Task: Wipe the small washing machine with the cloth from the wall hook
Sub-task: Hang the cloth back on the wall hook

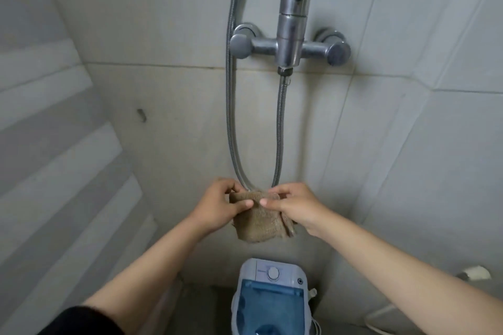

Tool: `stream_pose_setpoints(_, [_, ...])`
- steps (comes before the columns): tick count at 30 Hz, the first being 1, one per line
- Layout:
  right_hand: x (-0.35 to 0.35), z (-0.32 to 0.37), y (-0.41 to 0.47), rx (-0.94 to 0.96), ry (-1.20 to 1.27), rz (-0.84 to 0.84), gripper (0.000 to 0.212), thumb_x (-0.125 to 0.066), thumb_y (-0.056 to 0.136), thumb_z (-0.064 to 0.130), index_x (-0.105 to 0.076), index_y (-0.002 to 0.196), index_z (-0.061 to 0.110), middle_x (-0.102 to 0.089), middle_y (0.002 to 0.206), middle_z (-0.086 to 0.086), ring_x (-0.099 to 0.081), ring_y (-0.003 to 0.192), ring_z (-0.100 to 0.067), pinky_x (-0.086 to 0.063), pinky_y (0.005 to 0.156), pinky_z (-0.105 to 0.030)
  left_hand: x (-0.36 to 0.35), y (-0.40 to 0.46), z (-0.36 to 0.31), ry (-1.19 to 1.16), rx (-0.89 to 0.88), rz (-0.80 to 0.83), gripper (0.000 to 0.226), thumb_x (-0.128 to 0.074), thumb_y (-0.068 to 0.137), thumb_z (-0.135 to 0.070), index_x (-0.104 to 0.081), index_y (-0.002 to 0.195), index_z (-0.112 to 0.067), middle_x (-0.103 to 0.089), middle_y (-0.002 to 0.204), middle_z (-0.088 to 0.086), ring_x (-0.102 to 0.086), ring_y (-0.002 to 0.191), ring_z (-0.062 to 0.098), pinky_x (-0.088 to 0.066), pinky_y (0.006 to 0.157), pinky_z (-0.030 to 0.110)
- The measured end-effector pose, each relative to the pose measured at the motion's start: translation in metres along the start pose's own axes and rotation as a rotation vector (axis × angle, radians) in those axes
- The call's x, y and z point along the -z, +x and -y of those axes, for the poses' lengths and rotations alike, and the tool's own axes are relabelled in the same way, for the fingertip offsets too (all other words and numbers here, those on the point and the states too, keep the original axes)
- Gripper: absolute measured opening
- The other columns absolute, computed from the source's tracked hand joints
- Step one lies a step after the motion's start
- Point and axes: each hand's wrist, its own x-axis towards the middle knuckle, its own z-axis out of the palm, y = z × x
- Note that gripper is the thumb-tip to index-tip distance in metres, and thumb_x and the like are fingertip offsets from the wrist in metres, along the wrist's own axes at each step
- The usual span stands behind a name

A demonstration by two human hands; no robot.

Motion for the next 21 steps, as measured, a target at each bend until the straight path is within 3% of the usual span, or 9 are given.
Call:
stream_pose_setpoints(2, [-0.011, 0.020, 0.000, 0.117, -0.163, -0.009, 0.019, -0.075, 0.079, 0.026, -0.075, 0.094, 0.015, -0.075, 0.096, -0.007, -0.069, 0.095, -0.021, -0.053, 0.089, -0.036, 0.022, -0.004, -0.001, 0.044, -0.050, -0.082, 0.029, -0.081, 0.069, -0.013, -0.053, 0.066, -0.021, -0.060, 0.102, 0.004, -0.055, 0.098, 0.014, -0.031, 0.072, -0.002])
stream_pose_setpoints(5, [-0.031, 0.053, 0.001, 0.303, -0.427, -0.089, 0.016, -0.070, 0.081, 0.035, -0.075, 0.088, 0.022, -0.073, 0.085, 0.004, -0.067, 0.088, -0.015, -0.053, 0.084, -0.032, 0.057, -0.011, 0.004, 0.094, -0.049, -0.153, 0.028, -0.082, 0.069, -0.018, -0.053, 0.068, -0.019, -0.063, 0.083, -0.002, -0.057, 0.083, 0.014, -0.037, 0.062, 0.006])
stream_pose_setpoints(9, [-0.059, 0.093, 0.001, 0.490, -0.625, -0.189, 0.021, -0.061, 0.085, 0.041, -0.073, 0.095, 0.027, -0.075, 0.098, 0.009, -0.065, 0.101, -0.016, -0.050, 0.088, -0.031, 0.092, -0.017, 0.017, 0.187, -0.088, -0.211, 0.030, -0.081, 0.070, -0.028, -0.054, 0.082, -0.024, -0.054, 0.065, -0.007, -0.051, 0.063, 0.009, -0.038, 0.059, 0.023])
stream_pose_setpoints(12, [-0.080, 0.115, 0.012, 0.571, -0.759, -0.292, 0.024, -0.055, 0.086, 0.046, -0.070, 0.099, 0.033, -0.074, 0.099, 0.010, -0.056, 0.109, -0.020, -0.038, 0.096, -0.039, 0.112, -0.016, 0.036, 0.244, -0.114, -0.133, 0.022, -0.076, 0.075, -0.029, -0.056, 0.074, -0.021, -0.058, 0.070, -0.005, -0.055, 0.069, 0.010, -0.042, 0.066, 0.027])
stream_pose_setpoints(15, [-0.100, 0.133, 0.025, 0.625, -0.644, -0.247, 0.016, -0.059, 0.087, 0.033, -0.070, 0.087, 0.022, -0.070, 0.083, 0.002, -0.056, 0.092, -0.021, -0.043, 0.085, -0.034, 0.133, -0.009, 0.060, 0.218, -0.088, -0.128, 0.027, -0.073, 0.075, -0.032, -0.060, 0.076, -0.008, -0.064, 0.085, 0.007, -0.059, 0.087, 0.019, -0.047, 0.081, 0.034])
stream_pose_setpoints(17, [-0.109, 0.138, 0.034, 0.618, -0.519, -0.182, 0.014, -0.060, 0.088, 0.024, -0.068, 0.084, 0.013, -0.066, 0.075, -0.003, -0.059, 0.077, -0.021, -0.044, 0.068, -0.027, 0.143, -0.004, 0.069, 0.196, -0.050, -0.163, 0.024, -0.071, 0.078, -0.029, -0.055, 0.071, -0.012, -0.062, 0.081, 0.007, -0.059, 0.084, 0.020, -0.047, 0.075, 0.036])
stream_pose_setpoints(19, [-0.123, 0.143, 0.048, 0.624, -0.498, -0.198, 0.013, -0.060, 0.088, 0.019, -0.069, 0.088, 0.010, -0.067, 0.076, -0.006, -0.060, 0.074, -0.021, -0.040, 0.063, -0.024, 0.158, 0.004, 0.080, 0.193, -0.023, -0.209, 0.023, -0.070, 0.080, -0.024, -0.051, 0.071, -0.015, -0.059, 0.074, 0.004, -0.058, 0.075, 0.021, -0.045, 0.066, 0.033])
stream_pose_setpoints(21, [-0.136, 0.145, 0.066, 0.648, -0.495, -0.214, 0.012, -0.060, 0.088, 0.015, -0.068, 0.096, 0.011, -0.066, 0.076, -0.001, -0.058, 0.070, -0.017, -0.039, 0.062, -0.023, 0.178, 0.015, 0.090, 0.238, -0.027, -0.262, 0.019, -0.070, 0.081, -0.023, -0.052, 0.082, -0.015, -0.061, 0.076, 0.005, -0.059, 0.074, 0.023, -0.046, 0.067, 0.035])
